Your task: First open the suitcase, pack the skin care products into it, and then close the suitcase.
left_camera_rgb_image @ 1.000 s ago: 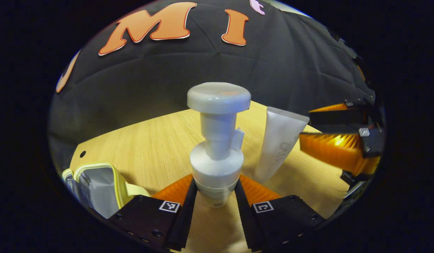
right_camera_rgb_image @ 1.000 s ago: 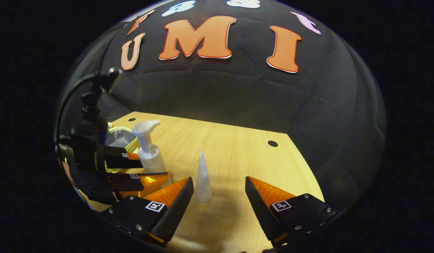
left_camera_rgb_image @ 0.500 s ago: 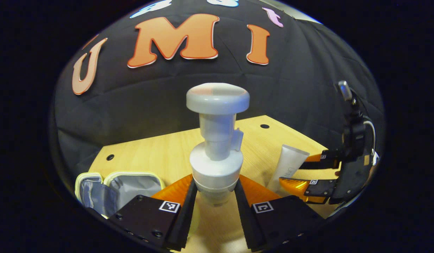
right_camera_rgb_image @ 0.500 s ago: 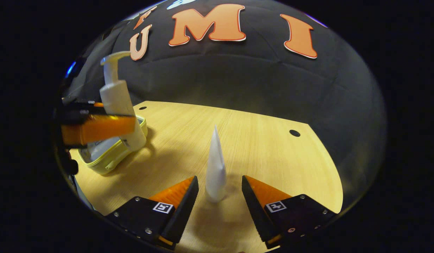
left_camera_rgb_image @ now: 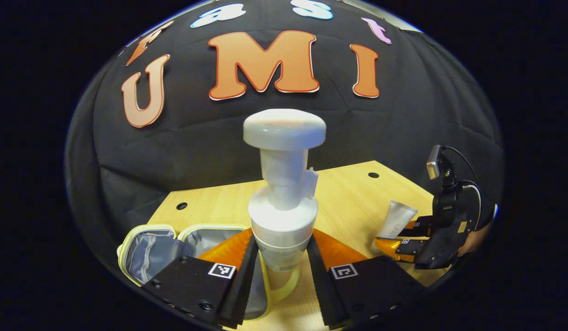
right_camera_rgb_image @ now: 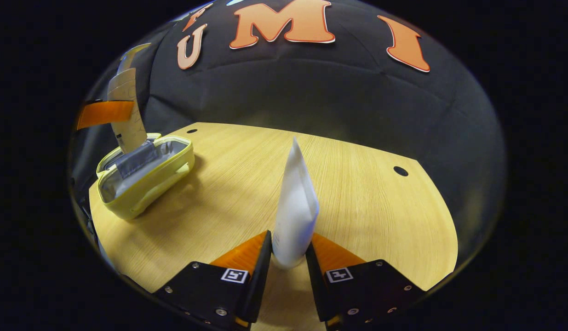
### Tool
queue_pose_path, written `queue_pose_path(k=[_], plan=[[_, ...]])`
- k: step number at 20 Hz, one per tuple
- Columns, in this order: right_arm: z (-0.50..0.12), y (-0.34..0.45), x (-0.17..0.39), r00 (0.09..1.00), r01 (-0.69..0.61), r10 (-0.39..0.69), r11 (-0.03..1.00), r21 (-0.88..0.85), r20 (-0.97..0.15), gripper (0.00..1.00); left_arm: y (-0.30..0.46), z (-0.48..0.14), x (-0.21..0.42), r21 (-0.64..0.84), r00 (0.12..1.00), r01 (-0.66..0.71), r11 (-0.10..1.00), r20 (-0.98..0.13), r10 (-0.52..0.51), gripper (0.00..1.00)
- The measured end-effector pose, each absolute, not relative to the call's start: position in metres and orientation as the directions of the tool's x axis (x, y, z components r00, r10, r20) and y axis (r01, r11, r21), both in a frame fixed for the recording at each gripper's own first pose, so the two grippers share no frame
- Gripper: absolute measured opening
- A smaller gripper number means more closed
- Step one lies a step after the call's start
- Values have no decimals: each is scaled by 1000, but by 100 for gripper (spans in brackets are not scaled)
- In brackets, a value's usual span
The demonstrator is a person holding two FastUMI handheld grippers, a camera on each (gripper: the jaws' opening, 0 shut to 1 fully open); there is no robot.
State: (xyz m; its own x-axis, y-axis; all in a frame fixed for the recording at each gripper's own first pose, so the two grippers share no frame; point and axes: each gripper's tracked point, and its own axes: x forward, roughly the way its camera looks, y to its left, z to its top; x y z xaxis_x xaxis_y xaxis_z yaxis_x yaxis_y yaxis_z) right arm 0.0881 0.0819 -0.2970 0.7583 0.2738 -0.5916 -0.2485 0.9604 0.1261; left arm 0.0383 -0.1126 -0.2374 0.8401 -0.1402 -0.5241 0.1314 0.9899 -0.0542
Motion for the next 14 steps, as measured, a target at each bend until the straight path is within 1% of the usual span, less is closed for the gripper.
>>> queue_pose_path(k=[1, 2, 4, 5, 7, 8, 9, 12, 14], plan=[[-297, 83, 87, 751, -249, 277, 960, 132, -600, 44, -107, -237, 38, -53, 842, 117, 992, -524, -128, 60], [-295, 83, 84, 747, -256, 283, 958, 132, -602, 43, -101, -235, 37, -53, 845, 107, 993, -521, -118, 60], [-283, 85, 83, 754, -273, 284, 956, 111, -592, 42, -87, -233, 36, -58, 853, 95, 994, -509, -112, 62], [-275, 86, 83, 761, -274, 279, 957, 100, -585, 42, -80, -232, 34, -58, 857, 96, 994, -504, -112, 60], [-257, 91, 86, 777, -254, 269, 961, 107, -569, 41, -64, -231, 37, -51, 866, 107, 993, -487, -119, 61], [-247, 94, 87, 785, -239, 259, 965, 110, -563, 36, -57, -231, 39, -54, 868, 118, 992, -480, -129, 62], [-238, 98, 89, 794, -224, 245, 969, 107, -556, 41, -49, -230, 40, -60, 869, 130, 990, -474, -143, 60], [-203, 114, 93, 825, -178, 207, 978, 106, -526, 41, -29, -229, 40, -81, 864, 179, 980, -463, -196, 60], [-182, 127, 95, 842, -158, 188, 982, 102, -506, 41, -11, -225, 43, -89, 868, 192, 977, -450, -211, 60]])
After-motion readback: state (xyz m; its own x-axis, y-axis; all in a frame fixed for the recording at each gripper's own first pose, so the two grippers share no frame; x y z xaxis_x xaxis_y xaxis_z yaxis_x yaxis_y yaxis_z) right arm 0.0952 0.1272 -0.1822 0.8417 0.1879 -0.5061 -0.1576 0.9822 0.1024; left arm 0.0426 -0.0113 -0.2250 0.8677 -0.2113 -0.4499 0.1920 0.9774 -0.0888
